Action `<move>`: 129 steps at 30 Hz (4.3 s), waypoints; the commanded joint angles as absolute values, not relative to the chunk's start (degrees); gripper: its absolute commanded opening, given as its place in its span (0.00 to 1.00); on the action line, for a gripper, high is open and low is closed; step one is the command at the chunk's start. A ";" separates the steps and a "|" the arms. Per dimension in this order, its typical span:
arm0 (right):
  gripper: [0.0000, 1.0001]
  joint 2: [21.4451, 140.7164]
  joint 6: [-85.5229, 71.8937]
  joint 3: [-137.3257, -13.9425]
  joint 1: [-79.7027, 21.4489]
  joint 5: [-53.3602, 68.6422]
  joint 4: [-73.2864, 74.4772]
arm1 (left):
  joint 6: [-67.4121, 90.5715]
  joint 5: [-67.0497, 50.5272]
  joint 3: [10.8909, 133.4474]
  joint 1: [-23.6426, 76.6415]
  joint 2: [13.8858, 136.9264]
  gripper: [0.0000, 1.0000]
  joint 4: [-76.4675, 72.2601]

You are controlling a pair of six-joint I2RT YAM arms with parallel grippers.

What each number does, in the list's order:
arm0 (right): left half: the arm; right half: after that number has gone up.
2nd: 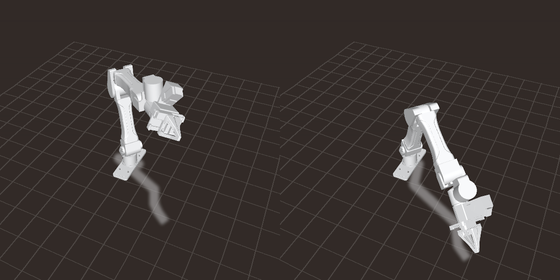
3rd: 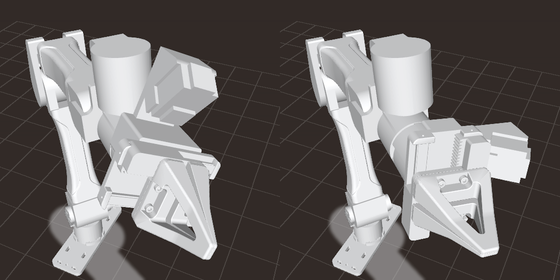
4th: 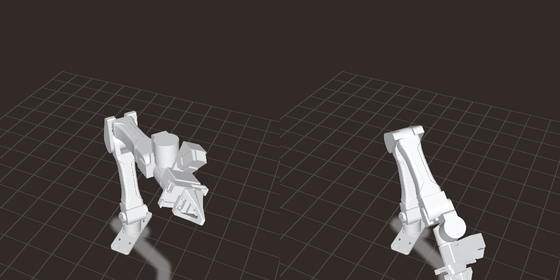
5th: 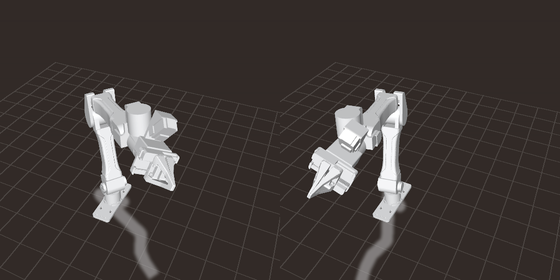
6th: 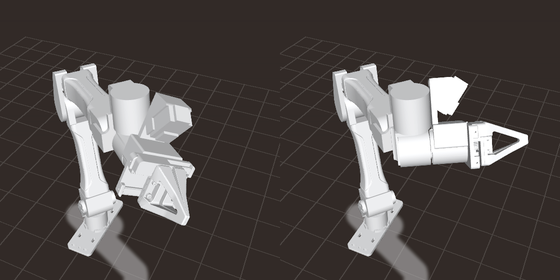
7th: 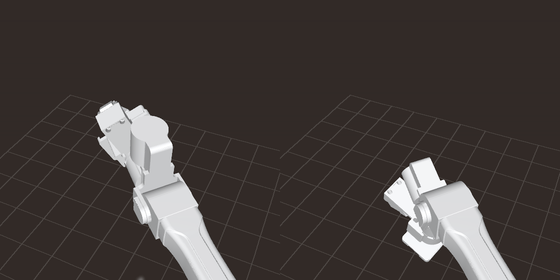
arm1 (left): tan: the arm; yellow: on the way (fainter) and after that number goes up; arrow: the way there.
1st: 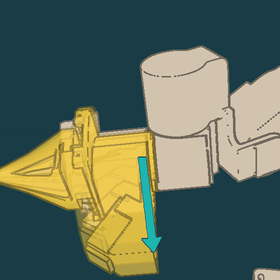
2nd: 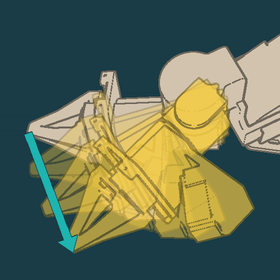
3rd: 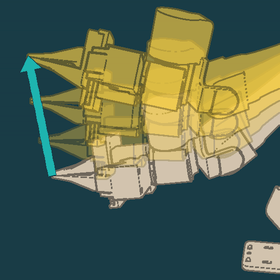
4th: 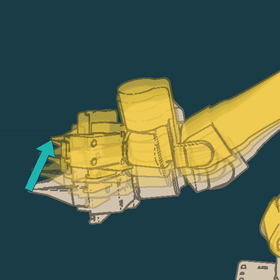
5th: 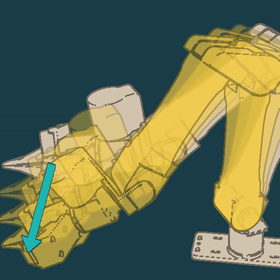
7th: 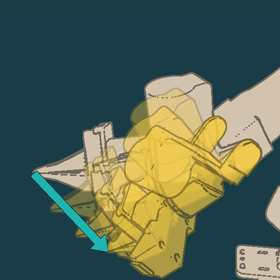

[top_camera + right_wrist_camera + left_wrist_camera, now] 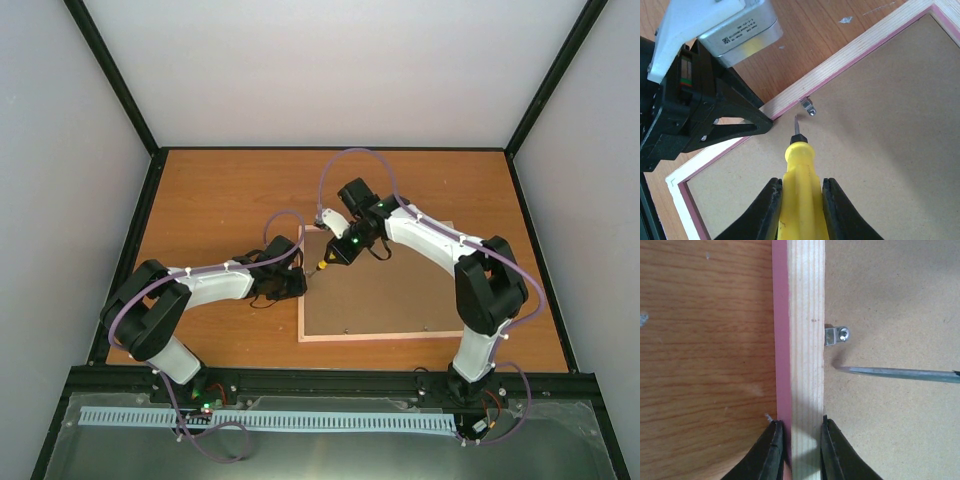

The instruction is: Take the photo out of the frame

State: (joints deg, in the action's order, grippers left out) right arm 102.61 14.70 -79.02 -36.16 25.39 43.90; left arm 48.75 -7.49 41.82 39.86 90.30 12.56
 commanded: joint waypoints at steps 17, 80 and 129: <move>0.03 105.27 10.75 -80.64 -36.65 19.25 40.36 | 49.69 -9.82 39.99 40.34 92.46 0.01 9.93; 0.03 105.36 7.90 -80.21 -36.65 19.19 36.35 | 49.66 -9.71 40.06 40.31 92.78 0.01 9.67; 0.03 86.92 14.40 -69.78 -34.80 14.18 40.67 | 37.92 -2.64 50.06 36.58 96.19 0.01 19.11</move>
State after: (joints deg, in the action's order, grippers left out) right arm 89.97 11.64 -71.46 -35.99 11.70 39.31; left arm 44.01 -4.86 47.20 38.98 94.06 15.44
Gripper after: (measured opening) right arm 0.172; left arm 0.170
